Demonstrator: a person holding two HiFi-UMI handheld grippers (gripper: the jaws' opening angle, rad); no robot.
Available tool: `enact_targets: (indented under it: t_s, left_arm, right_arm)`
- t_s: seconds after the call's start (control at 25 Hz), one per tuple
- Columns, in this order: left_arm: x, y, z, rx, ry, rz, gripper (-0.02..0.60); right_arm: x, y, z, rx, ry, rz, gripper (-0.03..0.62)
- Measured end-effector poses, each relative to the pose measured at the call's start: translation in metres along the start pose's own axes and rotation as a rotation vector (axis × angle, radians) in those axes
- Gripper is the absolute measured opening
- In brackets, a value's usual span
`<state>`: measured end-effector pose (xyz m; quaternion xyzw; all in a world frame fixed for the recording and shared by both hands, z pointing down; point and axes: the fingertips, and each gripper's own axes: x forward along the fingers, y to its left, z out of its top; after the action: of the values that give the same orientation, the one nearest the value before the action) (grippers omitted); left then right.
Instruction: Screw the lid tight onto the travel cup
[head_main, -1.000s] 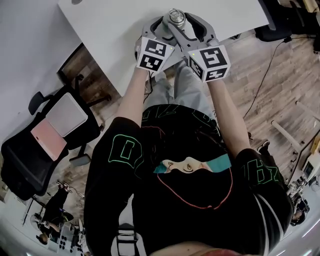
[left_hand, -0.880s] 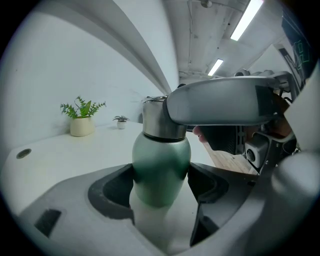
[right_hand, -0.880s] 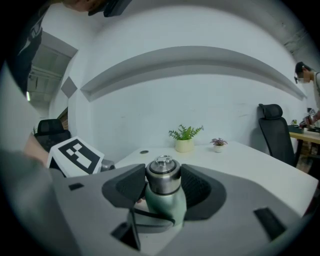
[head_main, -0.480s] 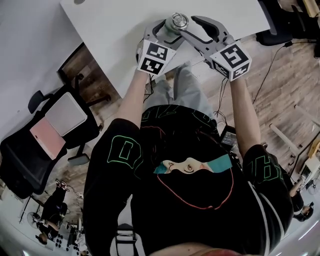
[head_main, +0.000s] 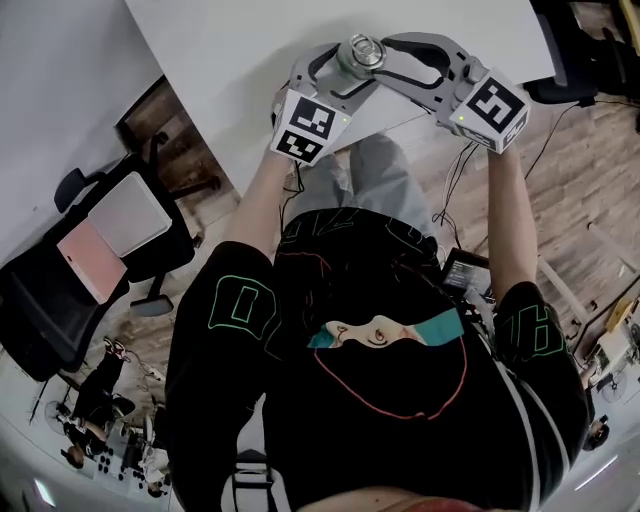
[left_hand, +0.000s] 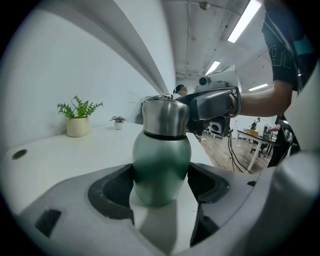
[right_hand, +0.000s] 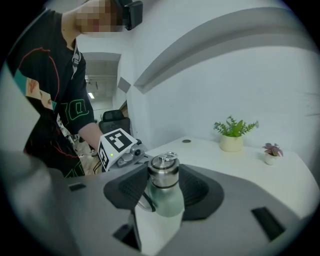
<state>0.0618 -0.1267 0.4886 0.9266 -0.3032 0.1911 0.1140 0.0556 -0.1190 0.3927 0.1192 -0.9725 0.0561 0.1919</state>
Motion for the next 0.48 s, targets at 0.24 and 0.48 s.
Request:
enact_targets:
  t_s: [0.24, 0.48]
  left_arm:
    - [-0.001, 0.002, -0.005, 0.012, 0.013, -0.021, 0.35]
    - [-0.002, 0.001, -0.01, 0.028, 0.025, -0.025, 0.348]
  right_arm:
    - [0.009, 0.0, 0.002, -0.014, 0.017, 0.124, 0.222]
    - [0.015, 0.003, 0.002, -0.017, 0.021, 0.234, 0.236]
